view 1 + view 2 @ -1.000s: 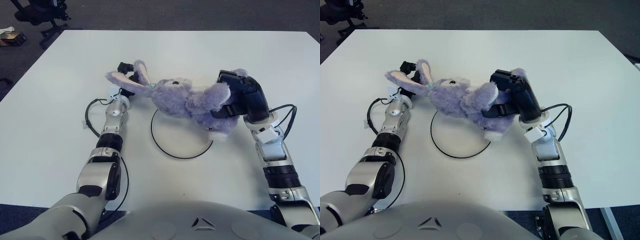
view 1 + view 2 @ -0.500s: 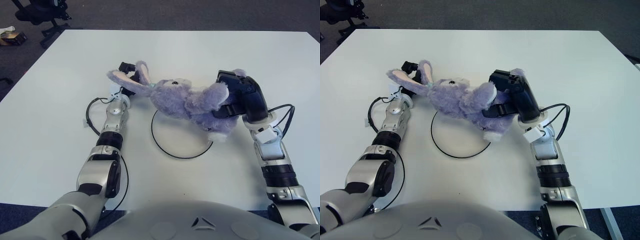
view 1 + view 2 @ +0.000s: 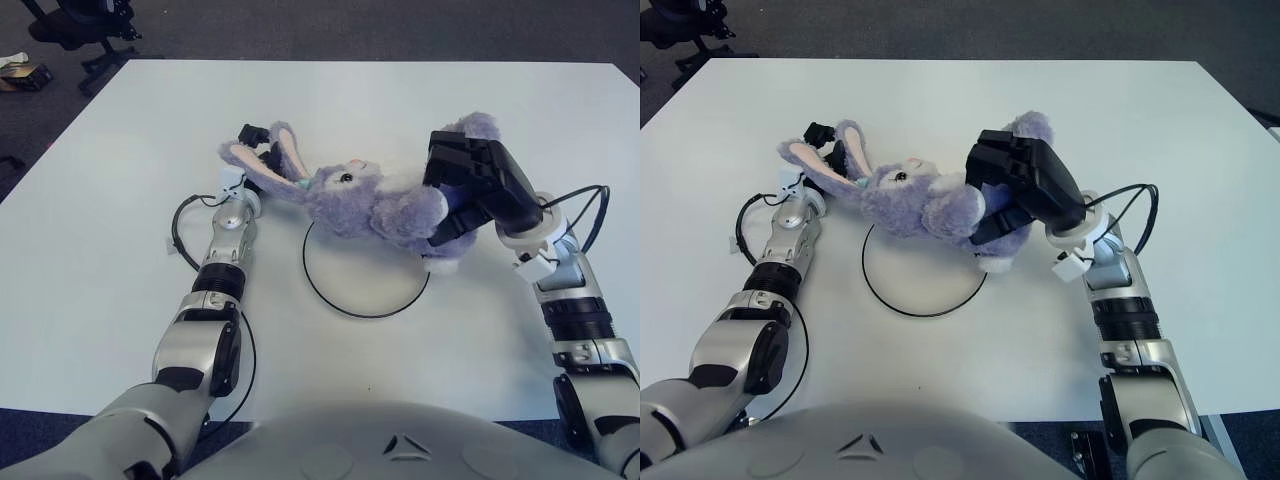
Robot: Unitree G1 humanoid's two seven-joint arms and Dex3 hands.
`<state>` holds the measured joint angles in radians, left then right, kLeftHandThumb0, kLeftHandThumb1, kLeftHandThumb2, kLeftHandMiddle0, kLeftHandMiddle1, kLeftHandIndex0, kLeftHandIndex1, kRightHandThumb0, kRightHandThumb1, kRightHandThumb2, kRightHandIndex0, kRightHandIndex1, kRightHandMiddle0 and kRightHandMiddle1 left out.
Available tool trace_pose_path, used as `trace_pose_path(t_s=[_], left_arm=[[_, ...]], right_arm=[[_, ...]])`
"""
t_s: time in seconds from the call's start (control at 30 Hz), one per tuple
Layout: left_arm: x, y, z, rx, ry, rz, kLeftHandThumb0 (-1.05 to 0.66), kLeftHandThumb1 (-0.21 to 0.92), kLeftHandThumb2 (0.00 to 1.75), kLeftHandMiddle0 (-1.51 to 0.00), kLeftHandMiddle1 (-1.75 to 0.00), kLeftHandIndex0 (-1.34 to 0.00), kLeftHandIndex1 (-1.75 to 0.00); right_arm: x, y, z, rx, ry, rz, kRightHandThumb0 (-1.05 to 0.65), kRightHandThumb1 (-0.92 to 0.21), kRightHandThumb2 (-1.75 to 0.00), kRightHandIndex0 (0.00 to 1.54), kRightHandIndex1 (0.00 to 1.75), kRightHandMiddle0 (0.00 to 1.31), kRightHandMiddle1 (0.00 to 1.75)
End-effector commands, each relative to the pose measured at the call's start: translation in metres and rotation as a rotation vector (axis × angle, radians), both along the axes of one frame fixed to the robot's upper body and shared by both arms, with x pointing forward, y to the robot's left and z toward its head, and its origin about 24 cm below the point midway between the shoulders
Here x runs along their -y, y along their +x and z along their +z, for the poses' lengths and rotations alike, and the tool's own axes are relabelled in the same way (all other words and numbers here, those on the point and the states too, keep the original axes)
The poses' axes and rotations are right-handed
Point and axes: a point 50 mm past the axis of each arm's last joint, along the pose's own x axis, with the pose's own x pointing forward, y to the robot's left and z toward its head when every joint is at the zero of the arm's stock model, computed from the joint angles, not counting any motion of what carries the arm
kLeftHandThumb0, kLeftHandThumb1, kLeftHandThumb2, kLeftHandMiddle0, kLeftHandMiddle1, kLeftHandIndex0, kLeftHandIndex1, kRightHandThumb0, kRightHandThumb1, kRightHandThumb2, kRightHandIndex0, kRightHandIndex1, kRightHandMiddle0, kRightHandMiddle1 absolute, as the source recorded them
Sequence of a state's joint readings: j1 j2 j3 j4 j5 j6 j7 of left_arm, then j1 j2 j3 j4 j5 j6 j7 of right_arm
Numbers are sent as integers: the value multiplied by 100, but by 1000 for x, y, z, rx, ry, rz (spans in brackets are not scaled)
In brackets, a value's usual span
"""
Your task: Put the doll into the plate.
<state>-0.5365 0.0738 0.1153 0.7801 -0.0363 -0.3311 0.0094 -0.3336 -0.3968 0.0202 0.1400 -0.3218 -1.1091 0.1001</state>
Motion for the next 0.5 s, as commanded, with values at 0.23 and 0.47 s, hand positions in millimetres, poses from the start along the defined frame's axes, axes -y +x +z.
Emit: trace_pose_path(t_s=[0.23,0.47], left_arm=[[-1,-19,-40,-174,-2,10,-37,78,69,-81,-175,-29,-175],[-1,-19,-40,-174,0,11,-37,79,69,-81,-175,-29,-175]], right_arm=[[6,-2,4,84,-16,-85,-30,-77,-57,67,166,41,157],[11,-8,0,31,-77,-143,-39,-91,-24,58,77,32,81]])
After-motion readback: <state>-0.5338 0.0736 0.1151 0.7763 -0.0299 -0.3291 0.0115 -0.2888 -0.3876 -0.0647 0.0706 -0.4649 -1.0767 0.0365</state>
